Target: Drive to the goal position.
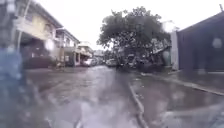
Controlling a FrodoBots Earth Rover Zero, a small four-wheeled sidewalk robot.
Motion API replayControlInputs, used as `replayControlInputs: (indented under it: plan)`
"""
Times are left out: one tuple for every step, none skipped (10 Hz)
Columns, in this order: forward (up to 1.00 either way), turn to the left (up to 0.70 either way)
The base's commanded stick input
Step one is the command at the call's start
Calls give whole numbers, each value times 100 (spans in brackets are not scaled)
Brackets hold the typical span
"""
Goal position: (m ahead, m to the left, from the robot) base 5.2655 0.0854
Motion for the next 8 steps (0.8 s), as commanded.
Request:
replayControlInputs:
  plan:
    - [100, 0]
    - [100, 0]
    - [100, 0]
    - [100, 0]
    - [100, 0]
    - [100, 0]
    - [100, 0]
    - [100, 0]
